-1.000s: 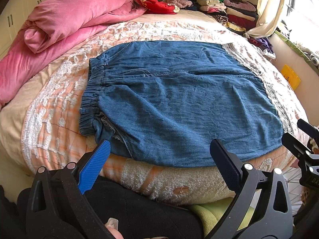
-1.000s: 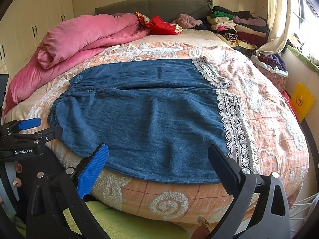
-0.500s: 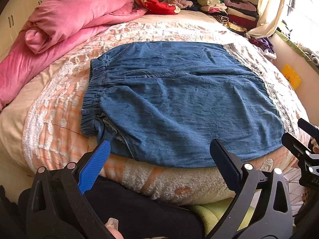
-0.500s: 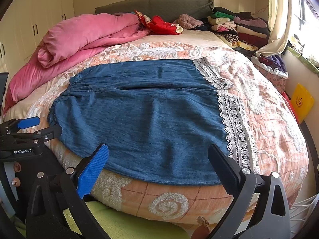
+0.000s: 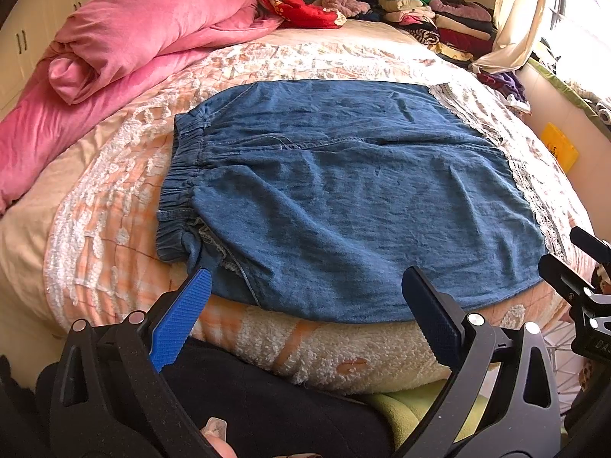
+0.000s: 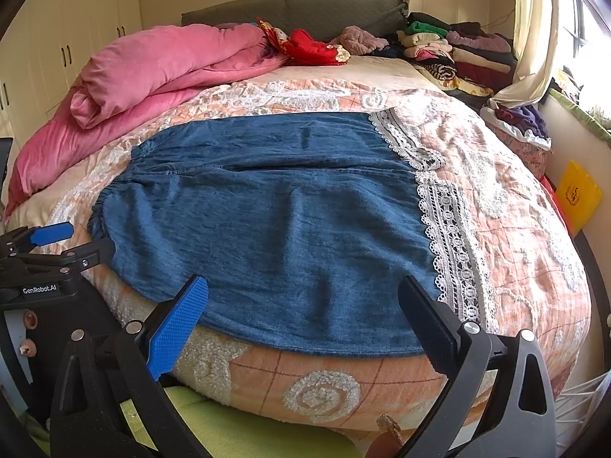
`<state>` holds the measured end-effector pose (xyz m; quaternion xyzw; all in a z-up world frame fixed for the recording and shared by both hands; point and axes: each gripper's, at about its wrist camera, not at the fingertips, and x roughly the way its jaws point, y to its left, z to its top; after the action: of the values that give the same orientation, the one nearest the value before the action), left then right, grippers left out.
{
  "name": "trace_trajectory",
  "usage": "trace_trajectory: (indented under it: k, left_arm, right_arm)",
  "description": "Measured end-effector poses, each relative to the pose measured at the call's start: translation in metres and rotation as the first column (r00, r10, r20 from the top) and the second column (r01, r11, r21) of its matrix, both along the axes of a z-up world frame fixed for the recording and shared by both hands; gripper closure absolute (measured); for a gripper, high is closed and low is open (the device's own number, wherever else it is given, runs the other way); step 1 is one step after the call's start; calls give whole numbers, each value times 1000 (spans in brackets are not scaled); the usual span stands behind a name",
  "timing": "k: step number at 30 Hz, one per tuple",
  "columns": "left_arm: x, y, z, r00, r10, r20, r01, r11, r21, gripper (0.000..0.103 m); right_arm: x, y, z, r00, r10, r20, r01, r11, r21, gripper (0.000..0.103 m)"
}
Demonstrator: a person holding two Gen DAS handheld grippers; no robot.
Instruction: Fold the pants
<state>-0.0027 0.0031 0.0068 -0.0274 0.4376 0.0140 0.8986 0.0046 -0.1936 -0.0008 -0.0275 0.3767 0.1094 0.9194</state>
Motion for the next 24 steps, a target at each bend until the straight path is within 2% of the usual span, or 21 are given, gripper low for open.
trace_trajectory:
  k: [4, 11, 24]
  left_arm:
    - [0, -2, 0, 1000, -1, 0, 1, 1000, 4, 9]
    - [17, 19, 0, 999, 33, -3, -33, 999, 8, 9]
    - [70, 76, 4, 991, 132, -17, -132, 991, -7, 9]
  right_arm:
    - [3, 2, -1, 1000, 11, 1, -11, 1000, -10, 4]
    - [21, 8, 2, 1000, 28, 8, -28, 999, -29, 4]
    - [100, 44, 13, 987, 159, -8, -159, 986, -51, 4]
